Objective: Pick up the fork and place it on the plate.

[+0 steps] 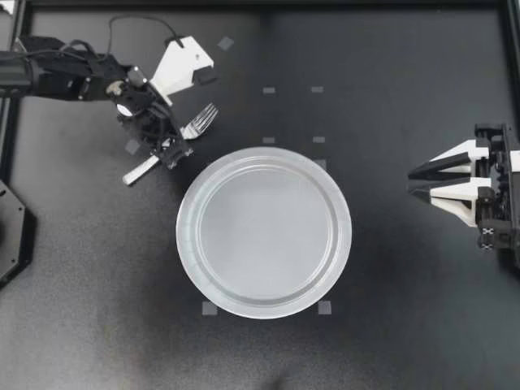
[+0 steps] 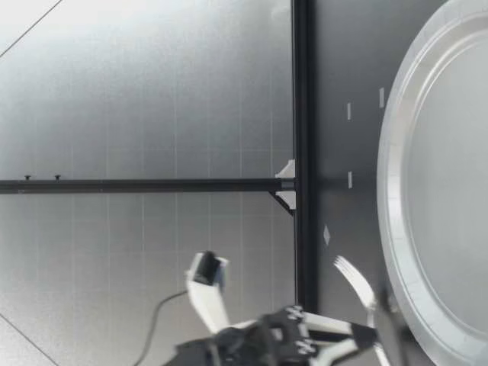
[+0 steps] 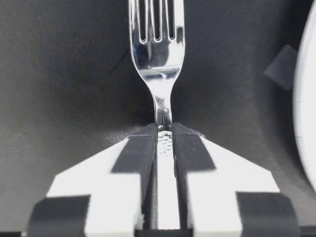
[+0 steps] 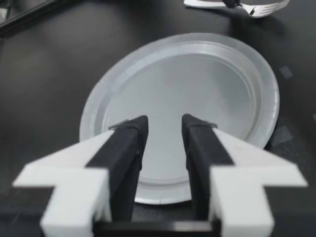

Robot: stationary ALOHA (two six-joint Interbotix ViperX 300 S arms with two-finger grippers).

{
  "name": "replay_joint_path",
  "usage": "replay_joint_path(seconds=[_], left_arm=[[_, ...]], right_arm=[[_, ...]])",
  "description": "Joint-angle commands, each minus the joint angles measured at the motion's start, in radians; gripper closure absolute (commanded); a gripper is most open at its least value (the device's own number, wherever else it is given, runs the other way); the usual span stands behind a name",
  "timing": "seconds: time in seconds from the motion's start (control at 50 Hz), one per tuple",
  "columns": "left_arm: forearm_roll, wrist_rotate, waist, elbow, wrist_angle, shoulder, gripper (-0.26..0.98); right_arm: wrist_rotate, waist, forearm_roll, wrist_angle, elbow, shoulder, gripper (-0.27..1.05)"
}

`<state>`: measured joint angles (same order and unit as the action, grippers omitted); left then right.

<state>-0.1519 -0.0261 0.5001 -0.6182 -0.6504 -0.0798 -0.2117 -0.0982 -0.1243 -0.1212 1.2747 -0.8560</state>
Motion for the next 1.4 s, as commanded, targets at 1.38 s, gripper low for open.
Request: replay_joint_path(seconds=[1.38], left_arm=[[0.012,0.035,-0.495,-0.066,1.192,0.393,0.67]], right_arm=[[-0.078,0.069,0.202,-0.736,-0.436,0.703,0.16]])
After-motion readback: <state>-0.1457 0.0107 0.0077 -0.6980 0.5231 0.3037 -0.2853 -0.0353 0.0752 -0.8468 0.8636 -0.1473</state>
